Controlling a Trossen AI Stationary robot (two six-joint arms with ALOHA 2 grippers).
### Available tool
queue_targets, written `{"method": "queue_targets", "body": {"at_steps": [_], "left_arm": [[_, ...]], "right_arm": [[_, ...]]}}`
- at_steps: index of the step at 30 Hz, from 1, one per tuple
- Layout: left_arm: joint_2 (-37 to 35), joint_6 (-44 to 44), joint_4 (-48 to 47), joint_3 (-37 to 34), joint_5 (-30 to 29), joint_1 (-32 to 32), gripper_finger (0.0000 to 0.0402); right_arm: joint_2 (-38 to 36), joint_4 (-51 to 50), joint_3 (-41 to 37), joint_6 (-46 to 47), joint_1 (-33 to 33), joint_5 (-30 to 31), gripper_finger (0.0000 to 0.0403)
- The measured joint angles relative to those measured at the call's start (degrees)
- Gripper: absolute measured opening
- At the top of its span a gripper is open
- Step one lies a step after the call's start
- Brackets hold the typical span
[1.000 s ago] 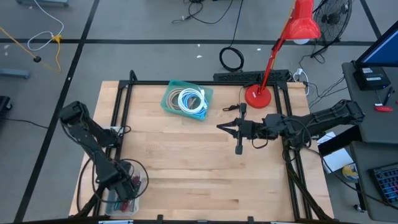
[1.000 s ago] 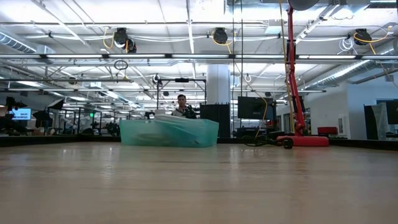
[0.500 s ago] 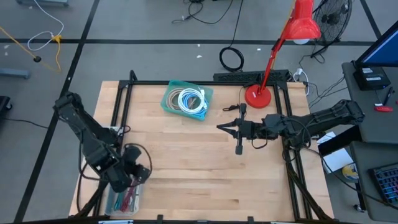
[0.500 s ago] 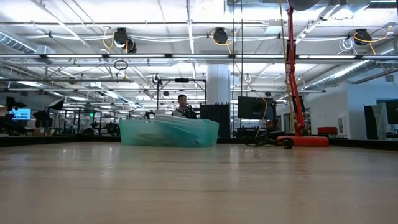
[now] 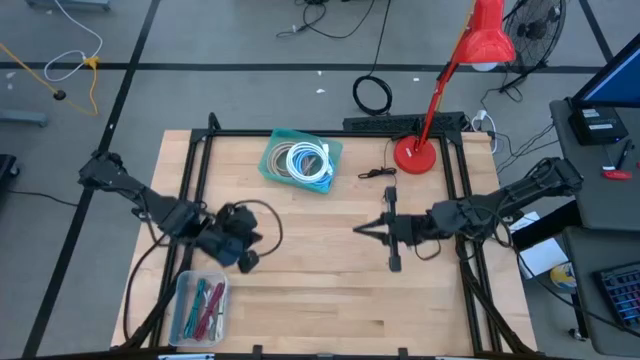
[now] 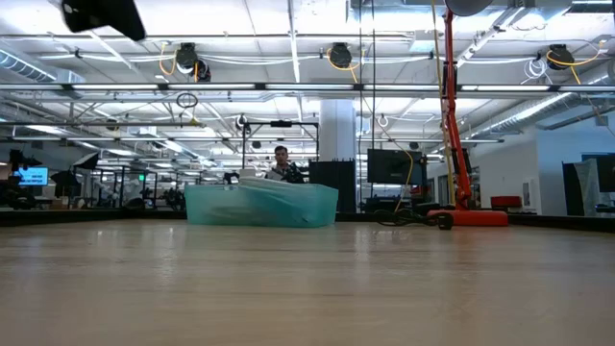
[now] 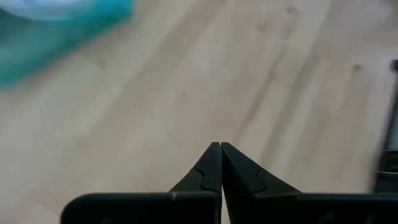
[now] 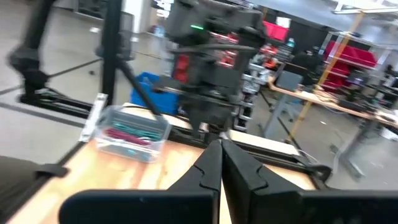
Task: Pick & Place USB Port
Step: Adjust the green bin
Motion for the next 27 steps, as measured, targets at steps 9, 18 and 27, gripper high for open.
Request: {"method": "queue_targets", "body": {"at_steps": [9,18,27], "left_arm": [[-12.3,25.7,6.9,-8.4,-4.3,15.7,0.0004],[-32.6,59.1,47.9,-32.3,21.2,39.3,0.0002],[-34.4,60.8,61.7,-47.7,41.3,59.3,0.0001]], "right_arm": [[0.0,-0.1,0.0,0.0,9.8,0.2,0.0000],[0.0,0.1,0.0,0.3,15.5,0.4,0.0000],[0.0,0.0,-0.7,2.4,16.5,8.6,0.0000]]}}
